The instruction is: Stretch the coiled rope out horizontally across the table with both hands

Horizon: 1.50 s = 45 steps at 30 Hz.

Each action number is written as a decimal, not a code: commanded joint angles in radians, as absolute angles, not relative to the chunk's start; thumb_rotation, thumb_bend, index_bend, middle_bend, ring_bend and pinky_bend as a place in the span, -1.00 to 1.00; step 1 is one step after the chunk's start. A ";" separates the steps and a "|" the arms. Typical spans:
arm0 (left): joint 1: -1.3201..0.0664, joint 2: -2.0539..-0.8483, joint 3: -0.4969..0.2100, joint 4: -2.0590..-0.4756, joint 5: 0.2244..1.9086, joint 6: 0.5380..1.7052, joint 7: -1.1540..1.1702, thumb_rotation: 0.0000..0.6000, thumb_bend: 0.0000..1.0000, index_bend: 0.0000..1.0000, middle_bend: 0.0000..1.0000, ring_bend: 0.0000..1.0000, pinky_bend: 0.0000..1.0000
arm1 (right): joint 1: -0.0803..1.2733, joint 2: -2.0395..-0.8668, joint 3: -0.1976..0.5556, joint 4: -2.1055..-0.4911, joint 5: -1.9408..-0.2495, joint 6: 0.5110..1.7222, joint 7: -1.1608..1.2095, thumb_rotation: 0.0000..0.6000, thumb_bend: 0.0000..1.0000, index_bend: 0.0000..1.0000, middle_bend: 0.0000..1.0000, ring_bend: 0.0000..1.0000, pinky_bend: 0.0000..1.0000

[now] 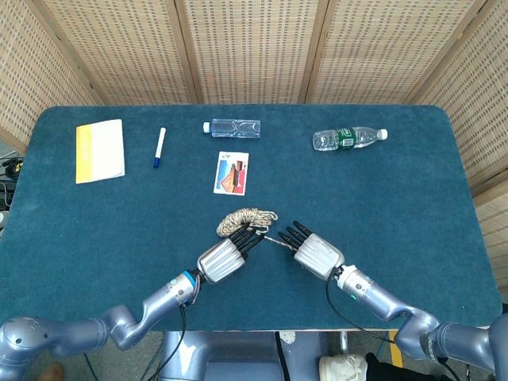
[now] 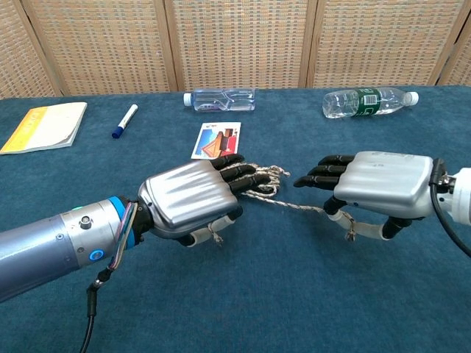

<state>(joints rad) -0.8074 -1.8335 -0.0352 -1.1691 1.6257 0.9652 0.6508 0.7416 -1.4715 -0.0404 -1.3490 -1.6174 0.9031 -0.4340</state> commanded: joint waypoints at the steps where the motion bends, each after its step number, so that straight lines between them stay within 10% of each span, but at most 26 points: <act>1: -0.787 -1.782 -0.038 -1.207 1.625 1.008 0.631 1.00 -0.05 0.43 -1.00 -1.00 -1.00 | 0.739 -1.462 -0.033 -1.348 -1.615 0.916 -0.428 1.00 -0.04 0.25 -1.00 -1.00 -1.00; 21: -0.647 -1.426 -0.096 -1.389 1.445 1.114 0.561 1.00 -0.01 0.49 -1.00 -1.00 -1.00 | 0.691 -1.382 0.044 -1.284 -1.461 0.941 -0.391 1.00 -0.04 0.25 -1.00 -1.00 -1.00; 42: -0.617 -1.423 -0.071 -1.264 1.449 1.120 0.438 1.00 -0.01 0.48 -1.00 -1.00 -1.00 | 0.640 -1.369 0.036 -1.203 -1.412 0.945 -0.327 1.00 -0.04 0.26 -1.00 -1.00 -1.00; 44: -0.615 -1.424 -0.072 -1.263 1.449 1.125 0.440 1.00 -0.10 0.32 -1.00 -1.00 -1.00 | 0.637 -1.367 0.036 -1.204 -1.413 0.949 -0.323 1.00 -0.06 0.19 -1.00 -1.00 -1.00; 45: -0.612 -1.422 -0.071 -1.265 1.446 1.125 0.440 1.00 -0.37 -0.07 -1.00 -1.00 -1.00 | 0.635 -1.364 0.035 -1.208 -1.414 0.949 -0.321 1.00 -0.22 -0.01 -1.00 -1.00 -1.00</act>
